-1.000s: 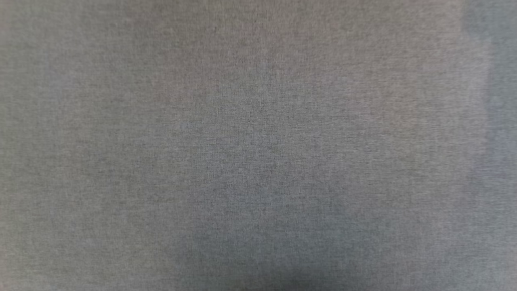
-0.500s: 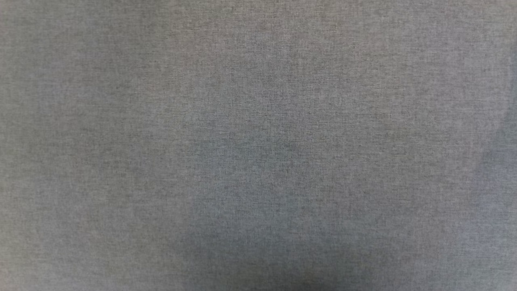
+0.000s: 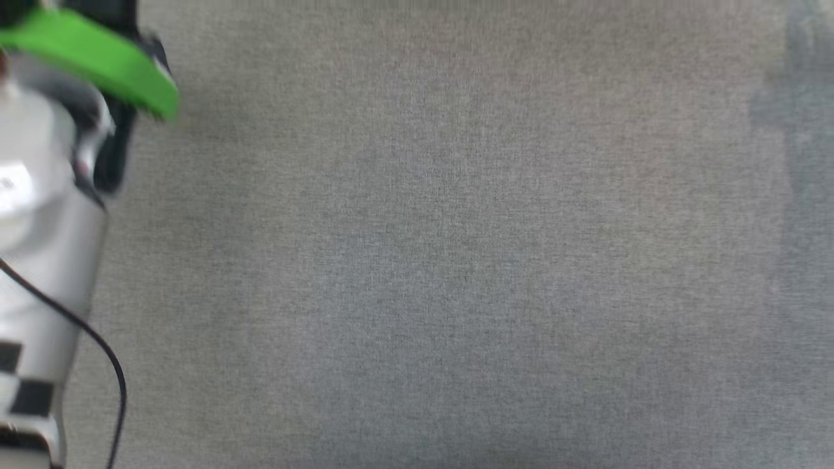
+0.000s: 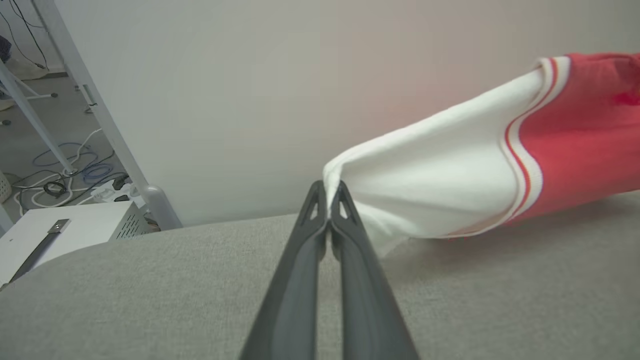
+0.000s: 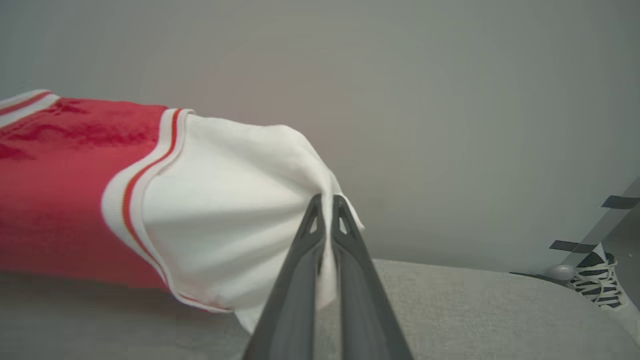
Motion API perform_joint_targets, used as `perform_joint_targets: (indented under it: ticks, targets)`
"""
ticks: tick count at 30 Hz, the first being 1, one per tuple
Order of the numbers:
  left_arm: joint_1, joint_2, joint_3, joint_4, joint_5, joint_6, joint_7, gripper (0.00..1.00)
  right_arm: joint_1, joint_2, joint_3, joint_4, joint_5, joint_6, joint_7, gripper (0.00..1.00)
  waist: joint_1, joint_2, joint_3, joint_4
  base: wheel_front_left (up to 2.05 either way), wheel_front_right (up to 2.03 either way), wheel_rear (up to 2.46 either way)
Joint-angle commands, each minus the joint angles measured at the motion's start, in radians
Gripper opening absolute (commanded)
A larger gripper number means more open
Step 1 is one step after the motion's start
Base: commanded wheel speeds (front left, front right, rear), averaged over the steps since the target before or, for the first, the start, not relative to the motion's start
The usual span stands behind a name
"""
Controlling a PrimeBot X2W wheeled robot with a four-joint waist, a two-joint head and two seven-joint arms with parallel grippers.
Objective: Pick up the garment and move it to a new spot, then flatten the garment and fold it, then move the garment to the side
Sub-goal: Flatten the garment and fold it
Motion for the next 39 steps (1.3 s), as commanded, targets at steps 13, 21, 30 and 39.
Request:
perform_joint_targets:
  ticks: [13,21,30,39]
  targets:
    - [0.458,0.039,-0.067,-0.016,-0.108,0.002,0.024,0.0,0.531,-0.051,0.035,-0.121,0.101,-0.008,-0.013,0.0,0.0001,0.0,-0.294,0.007,0.0,0.0,0.0]
    - [0.679,0.059,-0.128,-0.088,-0.114,0.023,0.066,0.0,0.75,-0.057,0.043,-0.182,0.012,-0.008,-0.017,0.0,0.0001,0.0,-0.425,0.011,0.0,0.0,0.0]
    - [0.869,0.112,-0.149,-0.193,-0.146,0.074,0.124,0.0,0.943,-0.06,0.058,-0.268,-0.031,-0.008,0.074,0.0,0.0001,0.0,-0.543,-0.005,0.0,0.0,0.0]
    - [1.02,0.188,-0.152,-0.334,-0.221,0.109,0.24,0.0,1.134,-0.094,0.005,-0.403,0.063,-0.008,0.242,0.0,0.0001,0.0,-0.585,-0.009,0.0,0.0,0.0]
